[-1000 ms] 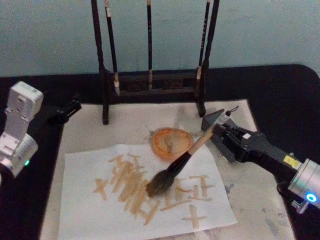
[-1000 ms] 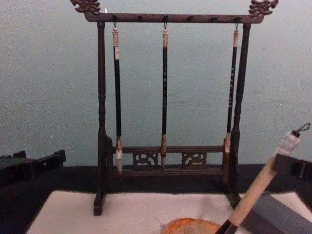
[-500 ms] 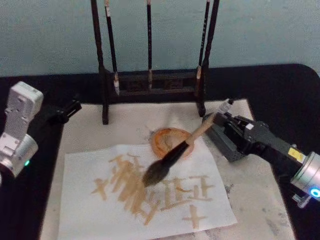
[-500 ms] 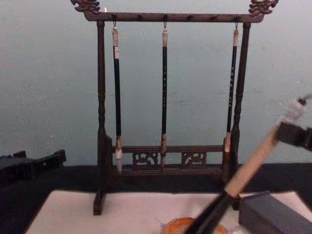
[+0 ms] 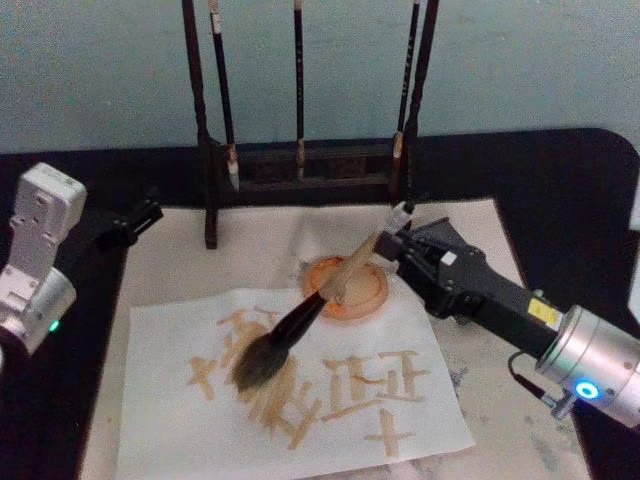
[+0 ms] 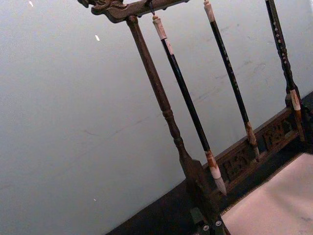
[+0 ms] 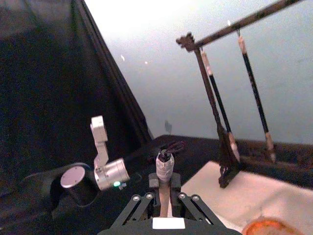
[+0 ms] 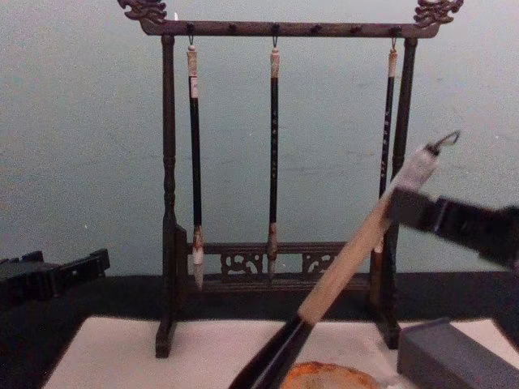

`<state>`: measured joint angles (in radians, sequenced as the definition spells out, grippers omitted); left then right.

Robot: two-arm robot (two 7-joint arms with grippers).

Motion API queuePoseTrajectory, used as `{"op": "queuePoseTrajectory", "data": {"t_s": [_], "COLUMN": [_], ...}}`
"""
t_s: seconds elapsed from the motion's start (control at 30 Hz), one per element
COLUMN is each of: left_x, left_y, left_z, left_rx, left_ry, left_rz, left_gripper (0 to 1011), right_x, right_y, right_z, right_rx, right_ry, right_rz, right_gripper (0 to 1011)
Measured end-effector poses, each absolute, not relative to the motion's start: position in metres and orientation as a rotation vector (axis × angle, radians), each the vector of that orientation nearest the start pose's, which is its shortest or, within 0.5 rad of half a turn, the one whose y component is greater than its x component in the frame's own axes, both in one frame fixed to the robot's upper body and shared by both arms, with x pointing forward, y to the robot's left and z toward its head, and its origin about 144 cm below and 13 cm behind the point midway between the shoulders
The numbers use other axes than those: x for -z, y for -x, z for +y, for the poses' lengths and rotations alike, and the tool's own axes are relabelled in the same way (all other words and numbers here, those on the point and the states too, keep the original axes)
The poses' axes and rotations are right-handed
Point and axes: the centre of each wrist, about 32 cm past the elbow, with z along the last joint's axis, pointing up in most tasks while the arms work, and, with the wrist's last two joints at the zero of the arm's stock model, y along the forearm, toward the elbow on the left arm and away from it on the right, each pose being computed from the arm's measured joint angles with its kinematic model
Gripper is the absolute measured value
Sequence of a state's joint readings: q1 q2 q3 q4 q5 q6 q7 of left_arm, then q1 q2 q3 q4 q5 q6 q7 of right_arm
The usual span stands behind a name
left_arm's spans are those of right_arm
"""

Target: Pick up the brush from the inkstone, write on the paper, then place the brush back to its original position.

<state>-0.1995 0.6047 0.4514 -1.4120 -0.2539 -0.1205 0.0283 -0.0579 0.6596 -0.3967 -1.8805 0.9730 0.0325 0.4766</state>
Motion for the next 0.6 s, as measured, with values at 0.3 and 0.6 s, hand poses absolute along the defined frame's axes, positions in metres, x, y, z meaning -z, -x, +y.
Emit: {"op": "queuePoseTrajectory", "data": {"t_s": [0.3, 0.6], "left_x": [-1.140, -1.140], "left_y": [-0.489, -0.489], "left_z": [0.310, 0.310], "left_rx": [-1.248, -1.248], "left_ry": [-0.304, -0.304], "left_rz": [-0.285, -0.285], "left_gripper": [1002, 1002], "right_x": [-1.173, -1.164], "right_y": [-0.414, -0.415], "right_z": [-0.250, -0.258], "right_rx": [0.601, 0.631], "right_ry": [-0.197, -0.190], "right_rz": [0.385, 0.412], "right_gripper": [131, 131]}}
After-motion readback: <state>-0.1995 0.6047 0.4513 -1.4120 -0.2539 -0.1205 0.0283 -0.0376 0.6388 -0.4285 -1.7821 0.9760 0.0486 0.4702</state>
